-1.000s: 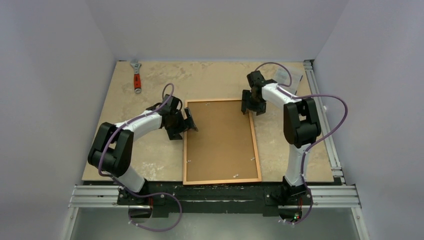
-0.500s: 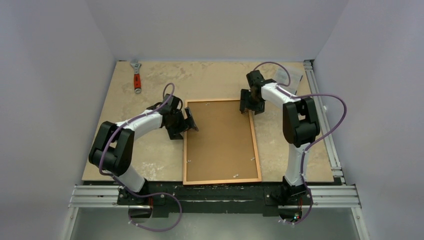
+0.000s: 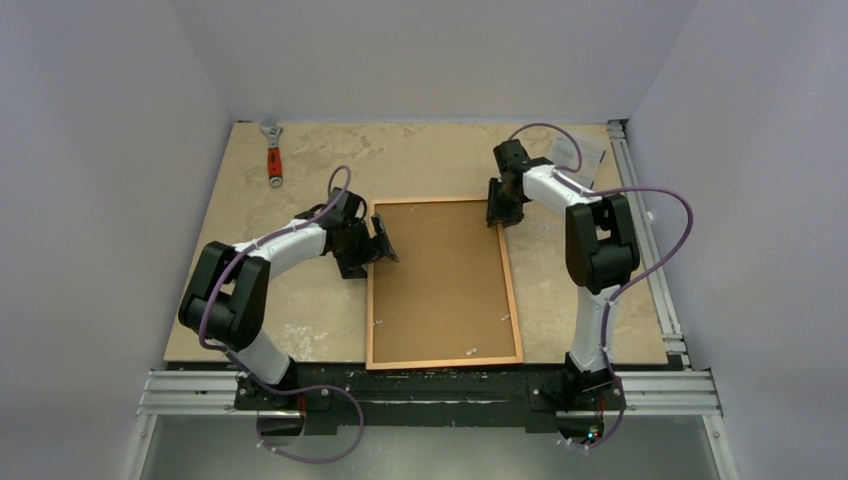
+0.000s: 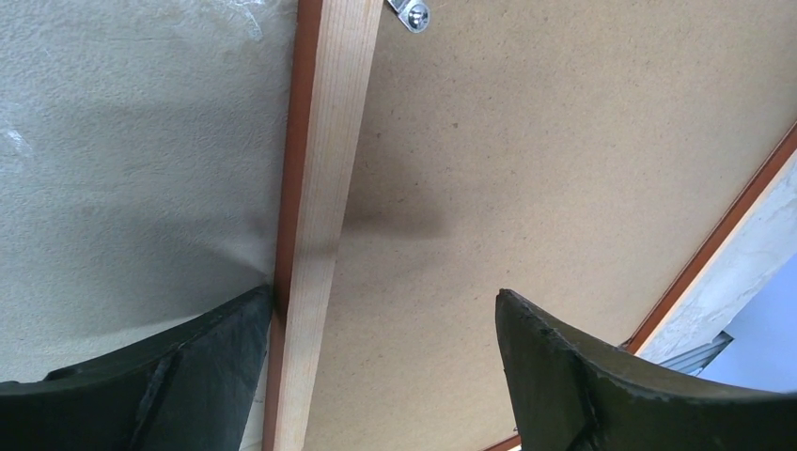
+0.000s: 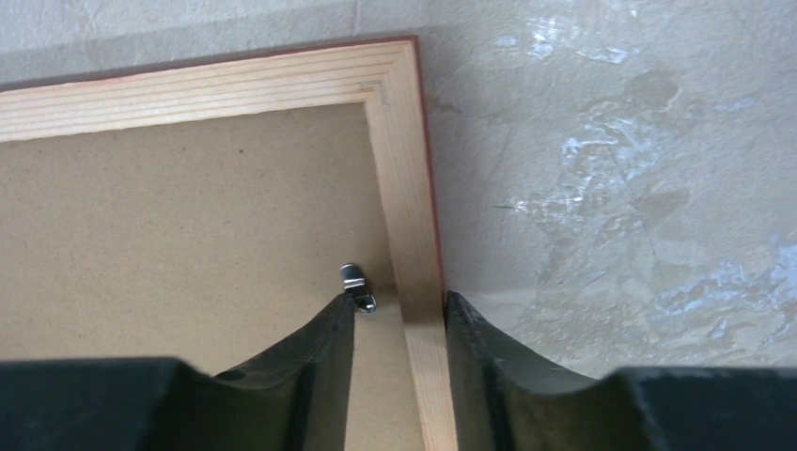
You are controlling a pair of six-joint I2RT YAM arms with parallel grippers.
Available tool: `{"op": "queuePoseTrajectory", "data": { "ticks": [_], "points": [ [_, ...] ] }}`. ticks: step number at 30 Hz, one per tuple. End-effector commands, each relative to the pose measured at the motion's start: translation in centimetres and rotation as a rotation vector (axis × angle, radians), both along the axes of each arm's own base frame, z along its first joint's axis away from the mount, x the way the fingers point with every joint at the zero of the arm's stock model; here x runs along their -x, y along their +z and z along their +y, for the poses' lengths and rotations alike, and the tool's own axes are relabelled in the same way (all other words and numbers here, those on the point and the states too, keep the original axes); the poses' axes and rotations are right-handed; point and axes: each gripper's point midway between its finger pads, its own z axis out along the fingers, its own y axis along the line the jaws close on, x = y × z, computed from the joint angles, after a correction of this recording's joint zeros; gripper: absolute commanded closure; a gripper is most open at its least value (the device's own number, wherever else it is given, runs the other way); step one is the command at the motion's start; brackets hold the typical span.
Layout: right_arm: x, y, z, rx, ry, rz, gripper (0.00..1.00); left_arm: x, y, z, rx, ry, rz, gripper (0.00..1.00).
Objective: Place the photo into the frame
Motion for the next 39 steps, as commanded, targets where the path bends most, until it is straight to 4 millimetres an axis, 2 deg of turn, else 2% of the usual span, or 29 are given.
{"op": "queuePoseTrajectory", "data": {
  "ticks": [1,6,15,17,21,25,32,36,39],
  "points": [
    [-0.3,-2.0,-0.3,0.036,-0.047,0.019,0.74,1.2,-2.2,0.2,-0.052,-0.039,0.049,0.14],
    [-0.1,-2.1,-0.5,0.039,-0.058,0.015,0.99,1.4,-2.4,0.0,-0.055,-0.052,0.054,0.14],
    [-0.1,-0.8,0.3,-0.008,-0.031,-0.002,1.00,1.4,-2.5,-0.1,-0.062,-0.057,0.056,0.14],
    [0.0,-0.5,0.6,-0.031,-0.025,-0.003,0.95,1.4,-2.5,0.0,-0.065,-0.057,0.054,0.15],
    [-0.1,0.8,0.9,-0.055,-0.020,-0.030,0.66,1.5,-2.2,0.2,-0.075,-0.059,0.048,0.14],
    [-0.4,2.1,1.2,-0.081,-0.015,-0.058,0.50,1.5,-2.2,0.3,-0.077,-0.059,0.049,0.14],
    [-1.6,1.9,2.2,-0.112,-0.001,-0.062,0.46,1.6,-2.5,0.3,-0.080,-0.063,0.057,0.14],
    [-2.3,0.8,1.5,-0.056,-0.025,-0.038,0.48,1.5,-2.6,0.3,-0.082,-0.063,0.059,0.14],
    [-2.3,-0.2,0.4,0.003,-0.063,-0.021,0.53,1.5,-2.6,0.2,-0.081,-0.064,0.060,0.14]
  ]
}}
